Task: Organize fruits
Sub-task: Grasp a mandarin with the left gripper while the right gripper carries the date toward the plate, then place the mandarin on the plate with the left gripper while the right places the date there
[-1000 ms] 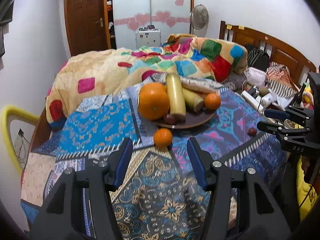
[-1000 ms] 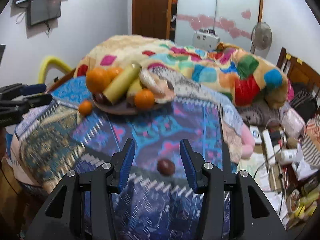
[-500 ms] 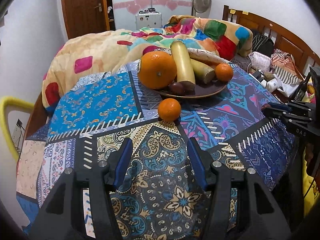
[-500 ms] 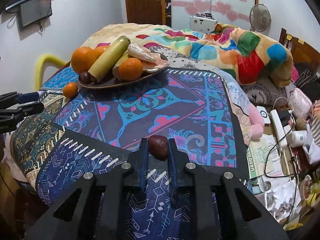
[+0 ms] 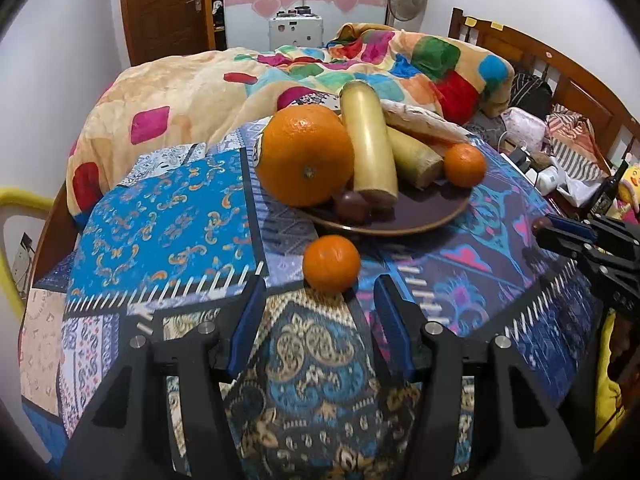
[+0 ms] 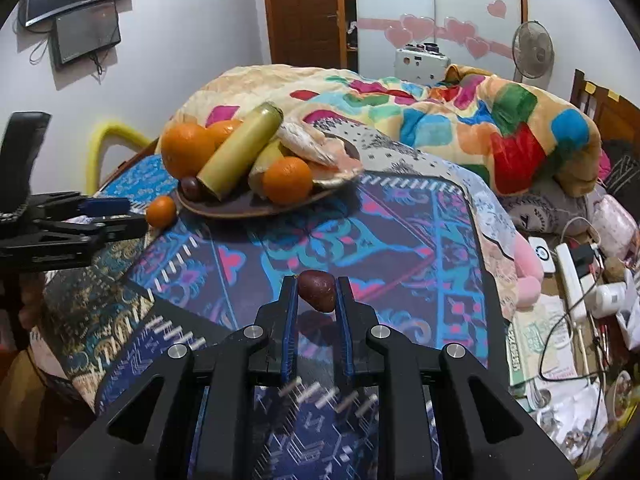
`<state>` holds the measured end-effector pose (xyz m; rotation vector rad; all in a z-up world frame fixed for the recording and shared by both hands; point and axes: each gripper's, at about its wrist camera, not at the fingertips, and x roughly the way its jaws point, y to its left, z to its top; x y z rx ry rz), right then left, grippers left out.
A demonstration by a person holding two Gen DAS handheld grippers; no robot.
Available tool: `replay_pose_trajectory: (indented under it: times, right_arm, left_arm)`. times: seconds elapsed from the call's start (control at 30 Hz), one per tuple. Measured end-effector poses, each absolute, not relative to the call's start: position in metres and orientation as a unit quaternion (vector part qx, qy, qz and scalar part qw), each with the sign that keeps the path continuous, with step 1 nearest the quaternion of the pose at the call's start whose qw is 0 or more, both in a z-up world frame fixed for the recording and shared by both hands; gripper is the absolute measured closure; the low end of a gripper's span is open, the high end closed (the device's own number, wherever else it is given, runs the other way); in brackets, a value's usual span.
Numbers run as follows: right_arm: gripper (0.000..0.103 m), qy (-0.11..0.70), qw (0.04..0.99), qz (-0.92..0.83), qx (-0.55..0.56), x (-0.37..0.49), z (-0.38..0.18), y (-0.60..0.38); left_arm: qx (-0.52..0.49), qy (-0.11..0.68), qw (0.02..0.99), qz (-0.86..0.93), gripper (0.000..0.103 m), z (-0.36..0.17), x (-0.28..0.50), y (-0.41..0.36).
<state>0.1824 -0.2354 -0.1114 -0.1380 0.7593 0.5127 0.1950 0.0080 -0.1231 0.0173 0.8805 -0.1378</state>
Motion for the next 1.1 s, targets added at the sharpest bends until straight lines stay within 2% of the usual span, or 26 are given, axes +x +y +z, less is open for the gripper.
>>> replay_pose_trajectory:
  times: [0.17,0.33,0.83,1.1]
  right_arm:
    - [0.086,0.364,0.893,0.258,-0.066,0.187,-0.114,-0.229]
    - [0.086,0.365,0.890,0.265,-0.063,0.190,-0.117,-0.226]
    - [0.086,0.352,0.895,0.270,-0.052,0.192,-0.106,-0.228]
    - [0.086,0.348,0.895,0.274,-0.052,0.192,-0.101,-0.228]
  left_arm:
    - [0.014,0.431,0.900,-0.069,0.055,-0.127,0.205,0.003]
    - [0.013,0.432,0.899,-0.071,0.070,-0.130,0.210,0.001]
    - [0.031,0.389,0.914,-0.109,0.070,-0.099,0.201,-0.035]
    - [0.042,0.390,0.912,-0.120,0.070,-0.105,0.219,-0.054]
